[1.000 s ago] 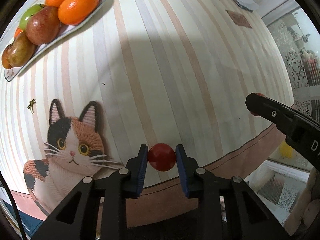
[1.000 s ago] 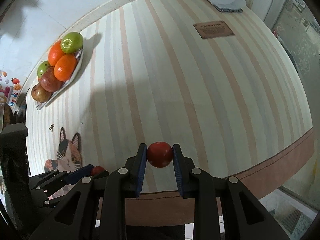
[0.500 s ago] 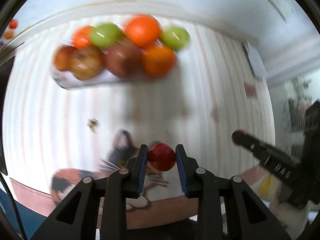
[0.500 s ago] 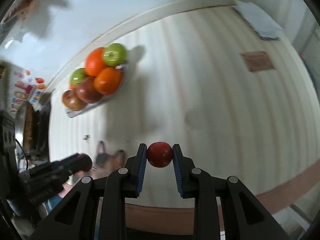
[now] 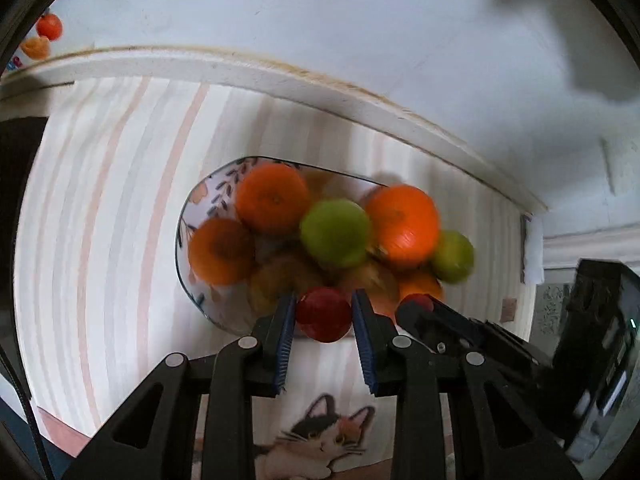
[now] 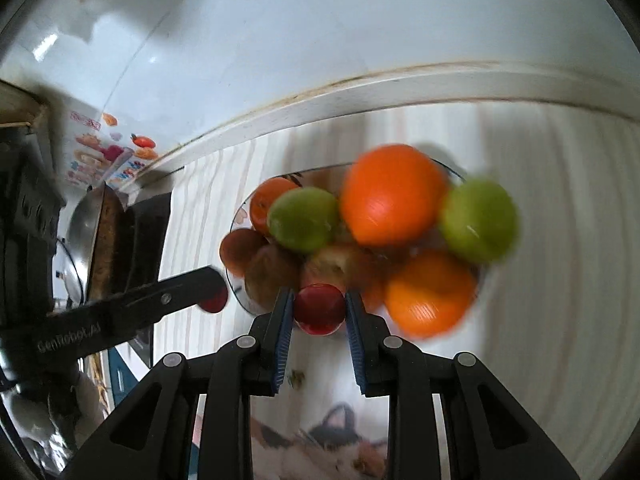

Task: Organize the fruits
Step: 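Carry both cherry tomatoes over the plate, then open both tools to drop the tomatoes onto the plate, then lift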

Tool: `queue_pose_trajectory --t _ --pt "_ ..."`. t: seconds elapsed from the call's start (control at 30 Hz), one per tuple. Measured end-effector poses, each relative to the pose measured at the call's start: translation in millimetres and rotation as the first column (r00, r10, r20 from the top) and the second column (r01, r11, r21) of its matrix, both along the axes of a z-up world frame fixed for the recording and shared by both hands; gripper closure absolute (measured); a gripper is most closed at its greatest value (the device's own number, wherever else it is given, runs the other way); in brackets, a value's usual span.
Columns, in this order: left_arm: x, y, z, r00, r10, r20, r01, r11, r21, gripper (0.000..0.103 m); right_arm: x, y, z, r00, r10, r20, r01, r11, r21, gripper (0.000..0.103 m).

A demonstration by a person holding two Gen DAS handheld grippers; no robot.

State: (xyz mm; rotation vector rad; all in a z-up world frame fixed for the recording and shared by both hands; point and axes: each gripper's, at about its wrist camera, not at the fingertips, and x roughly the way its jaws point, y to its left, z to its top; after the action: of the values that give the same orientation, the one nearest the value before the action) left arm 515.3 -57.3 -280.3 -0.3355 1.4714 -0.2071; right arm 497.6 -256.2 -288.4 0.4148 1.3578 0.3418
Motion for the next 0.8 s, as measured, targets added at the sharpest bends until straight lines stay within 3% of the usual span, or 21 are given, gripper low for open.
queue_pose_trajectory --t 0.3,0.4,0.43,0.47,0.5,0.53,0.6,0.73,0.8 --pt "31.6 2.1 -36.0 0.995 -0.020 -0.095 0.021 1.000 0.003 0.076 33.4 23.4 -28.8 0.997 0.033 -0.064 -0.033 0.999 0.004 0.073" --pt "31.9 -1.4 -33.6 0.996 -0.028 -0.083 0.031 0.999 0.030 0.076 33.3 17.4 -33.0 0.997 0.017 -0.081 -0.016 1.000 0.017 0.061" --pt "33.2 -2.4 -32.3 0.996 -0.035 -0.079 0.038 0.999 0.036 0.075 33.2 15.3 -32.5 0.996 0.011 -0.085 -0.007 0.999 0.044 0.052" --pt "32.7 -4.2 -28.2 0.997 -0.040 -0.065 0.044 0.998 0.048 0.075 32.8 13.6 -30.9 0.996 0.004 -0.084 0.000 0.999 0.046 0.036" --pt "32.5 -4.5 -24.7 0.998 -0.044 -0.052 0.047 0.997 0.057 0.074 32.4 11.4 -27.6 0.997 -0.013 -0.080 0.015 1.000 0.023 0.028" --pt "32.1 -4.7 -21.2 0.998 -0.050 -0.039 0.053 0.996 0.065 0.071 32.0 9.1 -24.2 0.997 -0.019 -0.072 0.021 1.000 0.020 0.023" --pt "29.8 -4.8 -10.3 0.998 -0.064 -0.008 0.065 0.994 0.085 0.066 30.9 5.6 -16.6 0.998 -0.032 -0.056 0.033 0.999 0.017 0.023" --pt "20.0 0.4 4.7 0.997 -0.064 0.042 0.059 0.991 0.117 0.024 20.2 1.2 2.8 0.999 -0.047 -0.012 0.045 0.993 -0.108 0.010" --pt "9.4 3.7 12.1 0.995 -0.068 0.073 0.055 0.985 0.166 0.018 12.5 1.3 8.0 0.999 -0.049 -0.002 0.047 0.982 -0.184 0.009"
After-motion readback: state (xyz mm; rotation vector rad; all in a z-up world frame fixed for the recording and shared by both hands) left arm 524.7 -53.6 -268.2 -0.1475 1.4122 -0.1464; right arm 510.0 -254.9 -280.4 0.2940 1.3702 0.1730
